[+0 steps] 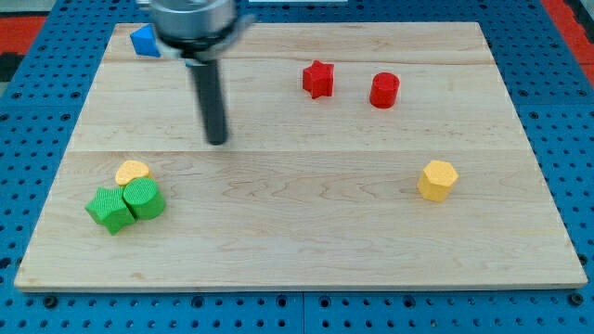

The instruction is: Push the yellow heart to the left

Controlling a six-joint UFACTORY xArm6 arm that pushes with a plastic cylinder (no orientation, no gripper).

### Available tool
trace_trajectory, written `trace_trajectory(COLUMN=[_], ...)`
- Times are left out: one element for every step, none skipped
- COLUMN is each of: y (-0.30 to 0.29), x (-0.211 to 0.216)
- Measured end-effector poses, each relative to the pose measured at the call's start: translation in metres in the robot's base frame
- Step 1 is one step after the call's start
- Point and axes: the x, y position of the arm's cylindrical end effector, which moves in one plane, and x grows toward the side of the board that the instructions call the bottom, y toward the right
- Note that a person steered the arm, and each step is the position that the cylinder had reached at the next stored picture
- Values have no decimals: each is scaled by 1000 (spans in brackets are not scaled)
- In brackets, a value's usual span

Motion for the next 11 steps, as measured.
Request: trace_trajectory(y=[-96,-158,-154,-111,-52,-27,-2,42,63,70,92], x=[24,53,67,67,58,48,48,53,77,88,88])
